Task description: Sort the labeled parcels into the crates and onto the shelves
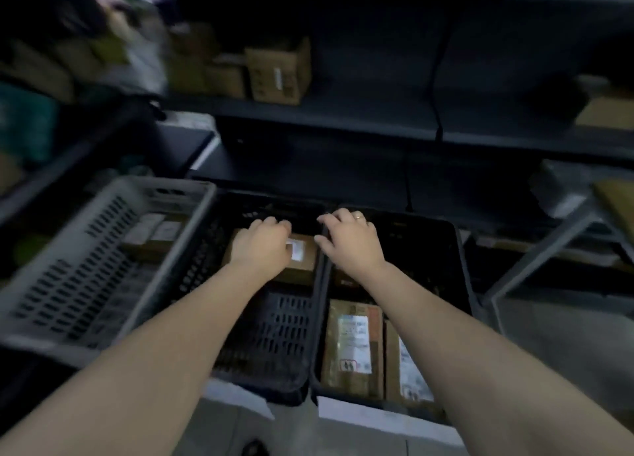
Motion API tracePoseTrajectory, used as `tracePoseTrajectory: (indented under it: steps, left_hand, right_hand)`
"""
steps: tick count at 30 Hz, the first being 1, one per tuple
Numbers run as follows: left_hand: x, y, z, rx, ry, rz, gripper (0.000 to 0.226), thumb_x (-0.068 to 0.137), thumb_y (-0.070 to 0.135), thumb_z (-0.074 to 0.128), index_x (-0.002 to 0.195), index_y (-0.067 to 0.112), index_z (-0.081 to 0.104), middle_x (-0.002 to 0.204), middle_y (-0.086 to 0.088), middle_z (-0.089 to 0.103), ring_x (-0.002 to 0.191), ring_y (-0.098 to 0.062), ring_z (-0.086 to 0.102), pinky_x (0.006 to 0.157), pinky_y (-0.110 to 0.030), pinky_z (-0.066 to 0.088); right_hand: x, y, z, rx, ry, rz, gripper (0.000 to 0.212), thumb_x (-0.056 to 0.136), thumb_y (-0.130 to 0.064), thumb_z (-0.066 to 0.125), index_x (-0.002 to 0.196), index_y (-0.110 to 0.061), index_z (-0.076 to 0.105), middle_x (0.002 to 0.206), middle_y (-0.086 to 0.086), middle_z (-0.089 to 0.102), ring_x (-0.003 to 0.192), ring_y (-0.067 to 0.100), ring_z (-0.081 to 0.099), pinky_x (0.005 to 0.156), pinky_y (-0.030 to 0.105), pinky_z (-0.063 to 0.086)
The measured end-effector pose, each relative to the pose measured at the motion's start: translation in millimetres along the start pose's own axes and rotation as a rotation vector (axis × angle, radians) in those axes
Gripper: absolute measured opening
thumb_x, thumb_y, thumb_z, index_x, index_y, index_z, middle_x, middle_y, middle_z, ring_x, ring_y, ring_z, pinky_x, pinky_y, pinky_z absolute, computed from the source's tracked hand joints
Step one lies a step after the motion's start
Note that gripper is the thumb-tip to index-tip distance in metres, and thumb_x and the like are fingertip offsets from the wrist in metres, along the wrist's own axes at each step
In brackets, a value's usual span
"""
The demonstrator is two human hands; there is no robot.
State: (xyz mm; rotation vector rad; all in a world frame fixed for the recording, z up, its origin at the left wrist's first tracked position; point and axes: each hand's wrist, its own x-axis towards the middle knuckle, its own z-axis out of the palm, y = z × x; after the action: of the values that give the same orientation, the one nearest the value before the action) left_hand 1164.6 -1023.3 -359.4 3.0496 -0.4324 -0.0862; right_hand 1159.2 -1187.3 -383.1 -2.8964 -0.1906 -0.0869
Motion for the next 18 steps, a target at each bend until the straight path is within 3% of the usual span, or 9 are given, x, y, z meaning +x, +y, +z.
tracePoseTrajectory:
  steps: [5, 10, 15, 18]
  left_hand:
    - [-94, -105, -94, 0.116, 0.15, -0.192, 0.027, 0.094, 0.03, 0.043, 0.116, 0.019, 0.055, 0.117, -0.005, 0.056, 0.111, -0.027, 0.051, 0.084, -0.037, 0.043]
    - [-222, -225, -170, 0.216, 0.275, -0.423, 0.026, 0.095, 0.035, 0.043, 0.114, 0.022, 0.055, 0.114, -0.002, 0.057, 0.106, -0.025, 0.053, 0.077, -0.036, 0.042]
    - [-379, -317, -226, 0.351, 0.398, -0.655, 0.025, 0.095, 0.035, 0.043, 0.113, 0.024, 0.057, 0.11, 0.002, 0.06, 0.102, -0.022, 0.055, 0.074, -0.034, 0.04]
    - [-483, -355, -252, 0.452, 0.461, -0.783, 0.021, 0.095, 0.035, 0.043, 0.106, 0.025, 0.057, 0.104, 0.004, 0.06, 0.098, -0.019, 0.055, 0.073, -0.032, 0.038]
  right_hand:
    - [12, -137, -58, 0.025, 0.063, -0.342, 0.044, 0.097, -0.044, 0.045, 0.138, -0.027, 0.046, 0.133, 0.001, 0.048, 0.124, 0.028, 0.041, 0.097, 0.042, 0.038]
    - [4, -312, -94, 0.072, 0.154, -0.707, 0.039, 0.097, -0.042, 0.049, 0.132, -0.025, 0.053, 0.127, 0.001, 0.054, 0.12, 0.028, 0.046, 0.091, 0.041, 0.041]
    - [-51, -500, -112, 0.225, 0.248, -1.014, 0.037, 0.085, -0.041, 0.049, 0.104, -0.017, 0.069, 0.096, 0.006, 0.065, 0.089, 0.034, 0.062, 0.067, 0.042, 0.051]
    - [-102, -602, -123, 0.301, 0.307, -1.205, 0.039, 0.084, -0.043, 0.044, 0.1, -0.018, 0.069, 0.094, 0.002, 0.066, 0.086, 0.029, 0.063, 0.067, 0.037, 0.051]
